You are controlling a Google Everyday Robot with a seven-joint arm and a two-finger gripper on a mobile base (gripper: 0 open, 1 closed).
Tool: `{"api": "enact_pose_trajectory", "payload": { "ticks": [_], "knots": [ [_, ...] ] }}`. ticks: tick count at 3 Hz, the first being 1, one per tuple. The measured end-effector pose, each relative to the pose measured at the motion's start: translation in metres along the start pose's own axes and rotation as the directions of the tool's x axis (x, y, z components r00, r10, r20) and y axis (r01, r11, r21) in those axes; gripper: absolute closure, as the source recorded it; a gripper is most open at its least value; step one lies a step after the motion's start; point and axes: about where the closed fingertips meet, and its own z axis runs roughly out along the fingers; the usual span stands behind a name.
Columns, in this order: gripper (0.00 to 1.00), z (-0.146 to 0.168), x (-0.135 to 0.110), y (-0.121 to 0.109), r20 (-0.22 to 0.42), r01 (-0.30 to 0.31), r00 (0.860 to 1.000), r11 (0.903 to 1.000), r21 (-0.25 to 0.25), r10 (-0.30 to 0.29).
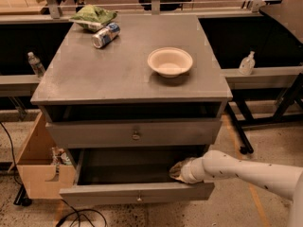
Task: Open middle drawer
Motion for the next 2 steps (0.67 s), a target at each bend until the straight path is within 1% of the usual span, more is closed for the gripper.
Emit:
{"api": "enact_pose_trajectory", "payload": {
  "ticks": [1, 2],
  "knots": [
    [1.0, -0.0098, 0.0055, 0.0147, -0.002, -0.04, 0.999, 0.9992, -0.01, 0.04],
    [1.0, -0.0118, 0.0065, 0.0175, -0.002, -0.048, 0.999, 0.9988, -0.011, 0.048]
  ]
}}
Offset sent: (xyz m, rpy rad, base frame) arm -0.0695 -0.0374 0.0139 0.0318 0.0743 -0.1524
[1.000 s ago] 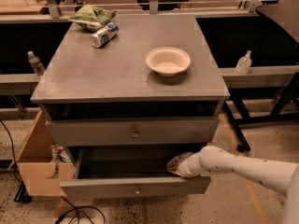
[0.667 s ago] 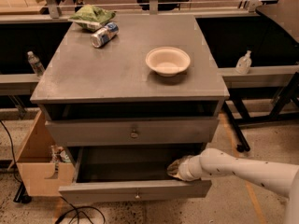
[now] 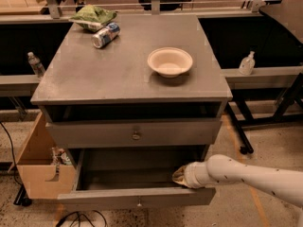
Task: Open middle drawer
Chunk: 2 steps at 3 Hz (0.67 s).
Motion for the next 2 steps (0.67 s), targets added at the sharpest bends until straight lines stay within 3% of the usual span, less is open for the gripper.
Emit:
{"api": "enact_pose_trajectory", "payload": {
  "ticks": [1, 2],
  "knots": [
    [1.0, -0.0117, 0.0077, 0.0144, -0.008, -0.044, 0.999, 0.9989, 0.016, 0.045],
    [1.0, -0.0112, 0.0074, 0.0137, -0.008, -0.044, 0.999, 0.9989, 0.016, 0.045]
  ]
}}
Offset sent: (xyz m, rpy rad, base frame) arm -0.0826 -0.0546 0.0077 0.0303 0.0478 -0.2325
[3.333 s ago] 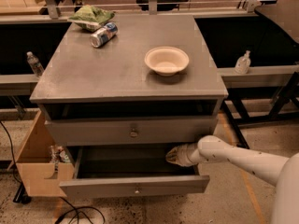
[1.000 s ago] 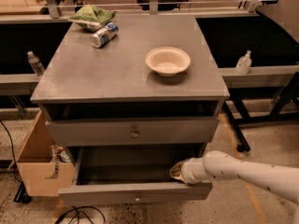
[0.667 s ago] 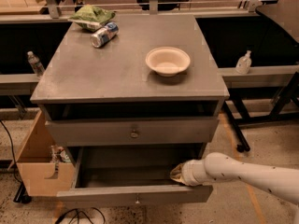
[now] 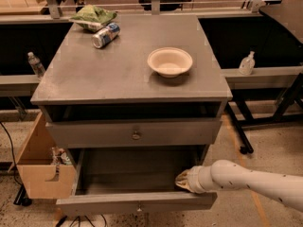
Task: Open middle drawer
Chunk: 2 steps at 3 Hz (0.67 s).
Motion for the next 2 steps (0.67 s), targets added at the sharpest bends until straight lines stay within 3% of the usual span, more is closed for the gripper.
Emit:
{"api": "enact_pose_trajectory", "payload": {
  "ticks": [1, 2],
  "knots": [
    [1.0, -0.0151, 0.0124, 0.0182, -0.001, -0.063, 0.998, 0.9978, 0.024, 0.063],
    [1.0, -0.0135, 0.011, 0.0156, 0.0, -0.063, 0.998, 0.9977, 0.024, 0.063]
  ]
}}
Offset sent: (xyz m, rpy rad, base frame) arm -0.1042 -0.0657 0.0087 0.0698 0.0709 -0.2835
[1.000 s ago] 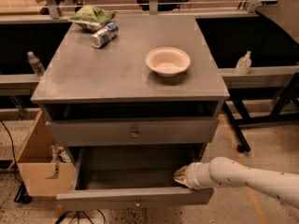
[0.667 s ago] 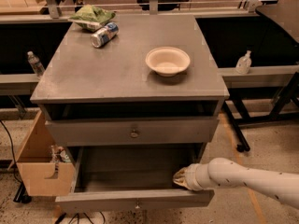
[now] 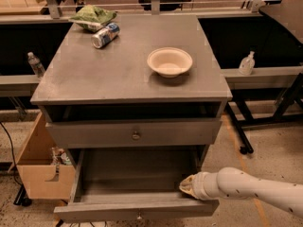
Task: Open middle drawer
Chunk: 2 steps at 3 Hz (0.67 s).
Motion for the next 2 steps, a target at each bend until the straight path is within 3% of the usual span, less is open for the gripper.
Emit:
{"api": "enact_pose_trajectory", "payload": {
  "ticks": [1, 2],
  "knots": [
    [1.0, -0.0209, 0.0164, 0.0226, -0.004, -0.075, 0.997, 0.9969, 0.022, 0.075],
    [1.0, -0.0214, 0.0166, 0.0226, -0.004, -0.082, 0.997, 0.9964, 0.024, 0.082]
  ]
}}
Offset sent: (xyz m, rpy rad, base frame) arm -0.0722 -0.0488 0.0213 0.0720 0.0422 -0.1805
